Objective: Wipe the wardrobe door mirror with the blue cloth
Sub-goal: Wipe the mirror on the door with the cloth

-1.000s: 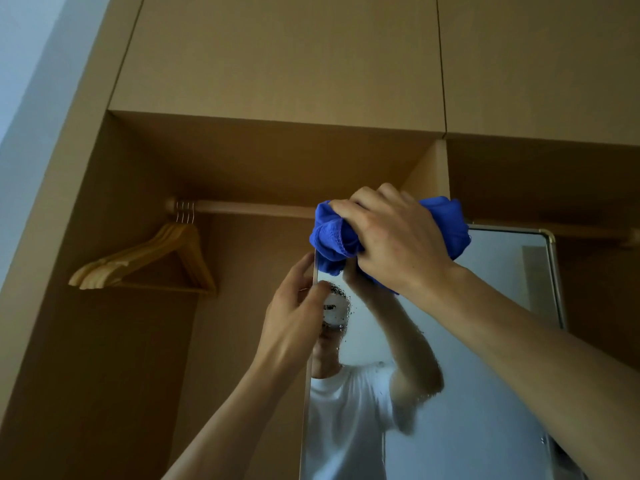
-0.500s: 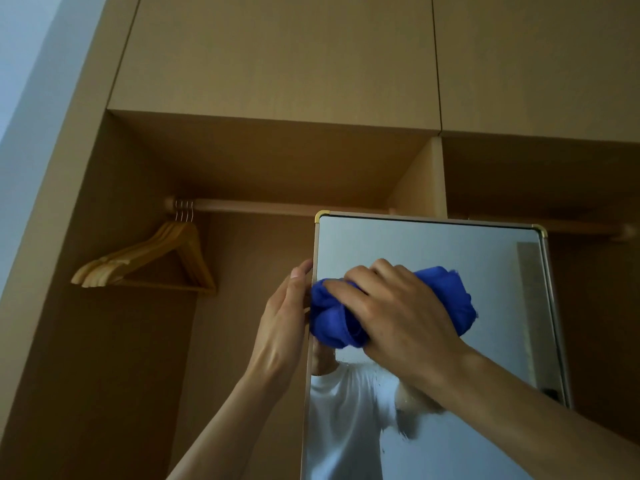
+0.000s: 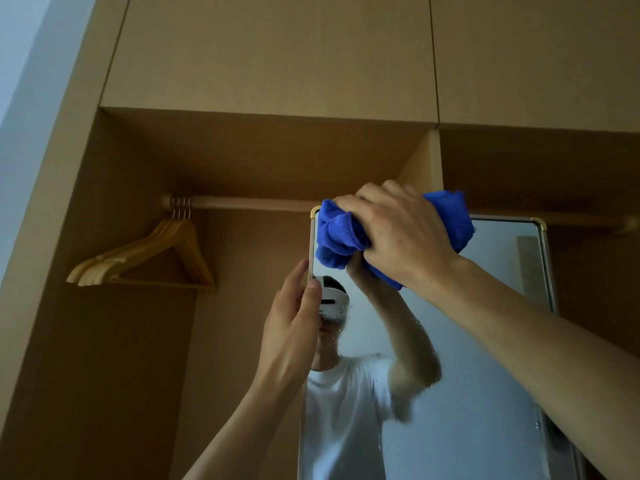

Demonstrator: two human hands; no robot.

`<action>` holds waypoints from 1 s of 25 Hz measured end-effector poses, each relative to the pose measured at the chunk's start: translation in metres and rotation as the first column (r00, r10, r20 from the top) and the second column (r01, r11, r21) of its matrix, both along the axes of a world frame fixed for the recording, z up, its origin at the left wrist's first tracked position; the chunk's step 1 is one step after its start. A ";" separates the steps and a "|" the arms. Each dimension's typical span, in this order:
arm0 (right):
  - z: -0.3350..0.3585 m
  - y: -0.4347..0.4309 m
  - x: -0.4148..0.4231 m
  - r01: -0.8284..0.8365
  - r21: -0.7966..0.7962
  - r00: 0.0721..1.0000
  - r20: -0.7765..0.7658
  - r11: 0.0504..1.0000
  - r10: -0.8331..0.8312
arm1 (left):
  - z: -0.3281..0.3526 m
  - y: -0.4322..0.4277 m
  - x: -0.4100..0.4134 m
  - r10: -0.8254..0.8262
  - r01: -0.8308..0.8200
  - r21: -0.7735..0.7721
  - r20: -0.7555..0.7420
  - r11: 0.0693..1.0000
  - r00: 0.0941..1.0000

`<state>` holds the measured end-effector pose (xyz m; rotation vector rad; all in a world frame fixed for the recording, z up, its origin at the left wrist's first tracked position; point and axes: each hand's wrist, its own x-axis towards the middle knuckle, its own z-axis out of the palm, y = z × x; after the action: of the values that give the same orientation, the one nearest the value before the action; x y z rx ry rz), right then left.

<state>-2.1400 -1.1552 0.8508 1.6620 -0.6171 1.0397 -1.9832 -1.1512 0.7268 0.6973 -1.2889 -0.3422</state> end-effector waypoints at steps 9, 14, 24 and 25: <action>-0.075 -0.006 -0.026 -0.040 0.140 0.992 -0.110 0.989 0.055 | -0.010 0.001 -0.019 0.216 -0.214 -0.035 0.060 0.976 0.974; -0.056 -0.008 -0.038 -0.029 0.106 0.994 -0.100 0.994 0.039 | -0.011 0.002 -0.024 0.278 -0.278 -0.005 0.085 0.960 0.957; -0.006 -0.017 -0.075 -0.020 0.052 0.999 -0.035 0.998 0.021 | 0.008 -0.005 -0.049 0.455 -0.458 -0.005 0.124 0.889 0.882; -0.015 -0.017 -0.077 -0.024 0.069 0.998 -0.055 0.997 0.027 | 0.009 -0.006 -0.051 0.468 -0.472 0.001 0.127 0.881 0.874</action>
<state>-2.2170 -1.1727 0.8363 1.7566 -0.6022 0.9968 -2.0341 -1.1568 0.7356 1.0455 -1.1837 0.0824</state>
